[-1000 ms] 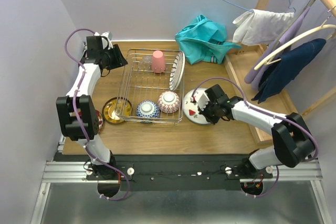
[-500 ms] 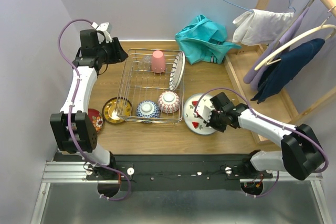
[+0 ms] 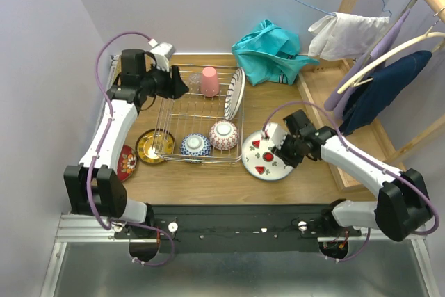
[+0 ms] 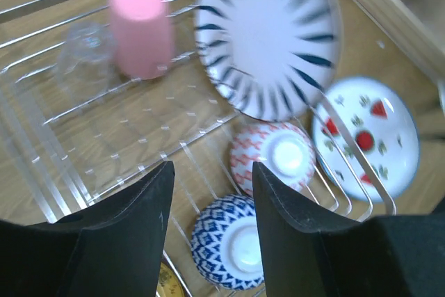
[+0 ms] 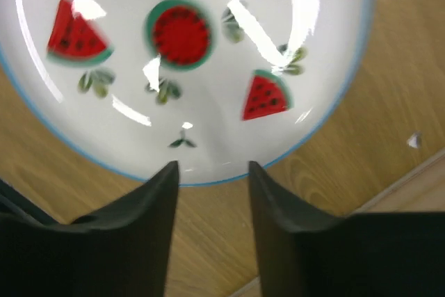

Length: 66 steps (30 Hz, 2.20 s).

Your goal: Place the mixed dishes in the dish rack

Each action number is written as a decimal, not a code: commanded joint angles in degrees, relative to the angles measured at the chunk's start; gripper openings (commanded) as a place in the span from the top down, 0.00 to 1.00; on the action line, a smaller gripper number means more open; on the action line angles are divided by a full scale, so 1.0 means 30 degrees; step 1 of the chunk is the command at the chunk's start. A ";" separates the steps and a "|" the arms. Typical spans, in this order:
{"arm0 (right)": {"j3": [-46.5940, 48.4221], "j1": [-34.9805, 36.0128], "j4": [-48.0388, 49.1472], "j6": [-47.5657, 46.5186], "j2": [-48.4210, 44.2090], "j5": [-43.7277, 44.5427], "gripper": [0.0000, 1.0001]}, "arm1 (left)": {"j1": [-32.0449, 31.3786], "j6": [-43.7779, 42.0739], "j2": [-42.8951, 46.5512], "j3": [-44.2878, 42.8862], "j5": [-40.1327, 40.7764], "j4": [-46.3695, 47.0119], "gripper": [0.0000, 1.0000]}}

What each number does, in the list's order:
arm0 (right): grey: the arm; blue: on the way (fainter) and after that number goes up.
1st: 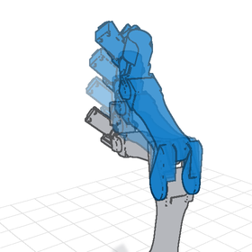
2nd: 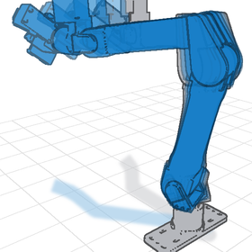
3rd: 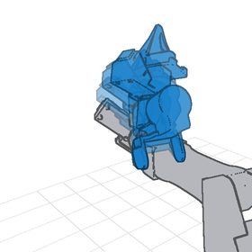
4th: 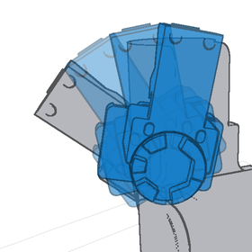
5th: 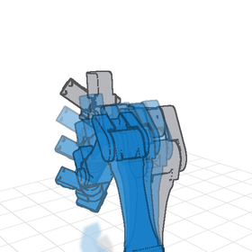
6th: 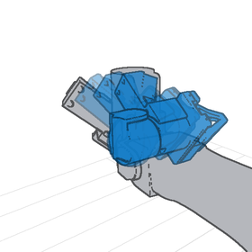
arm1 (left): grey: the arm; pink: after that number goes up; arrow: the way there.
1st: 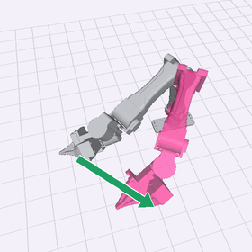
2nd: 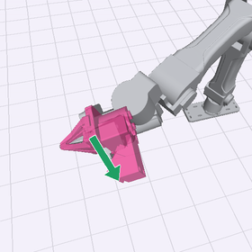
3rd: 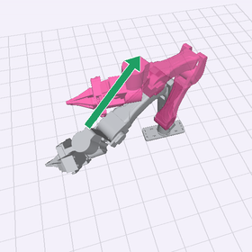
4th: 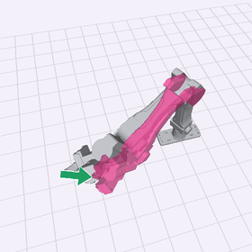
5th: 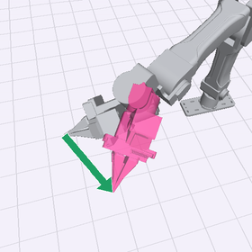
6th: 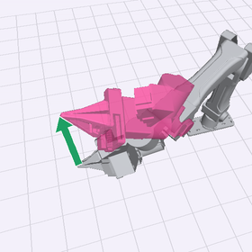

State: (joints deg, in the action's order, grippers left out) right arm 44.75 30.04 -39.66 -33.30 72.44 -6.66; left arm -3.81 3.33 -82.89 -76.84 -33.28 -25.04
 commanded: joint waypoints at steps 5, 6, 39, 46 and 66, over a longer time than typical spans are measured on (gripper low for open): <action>0.4442 -0.2279 0.1003 0.3219 0.3533 -0.0330 0.28 | -0.5545 -0.8341 0.4512 0.3549 -0.2126 -0.1231 0.42; 0.4796 -0.2454 0.0945 0.3219 0.4233 -0.0417 0.28 | -0.5874 -0.8521 0.4661 0.4016 -0.1889 -0.1350 0.42; 1.0277 -0.5561 -0.4651 -0.1175 1.1334 -0.4054 0.99 | -0.7957 -0.9022 0.3432 0.4578 -0.2208 -0.1089 0.43; 1.0337 -0.5561 -0.4273 -0.1702 0.7291 -0.4109 0.99 | -0.7986 -0.6709 0.2642 0.3496 -0.2499 0.0786 0.37; 0.0260 -0.5532 0.3637 -0.5044 -0.5042 -0.5897 1.00 | -1.0680 -0.8404 -0.1929 0.1324 -0.5872 0.2808 0.33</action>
State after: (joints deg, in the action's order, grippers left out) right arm 48.75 13.39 -37.32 -45.36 62.46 -22.44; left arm -32.47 -17.21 -87.35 -71.70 -50.30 -17.80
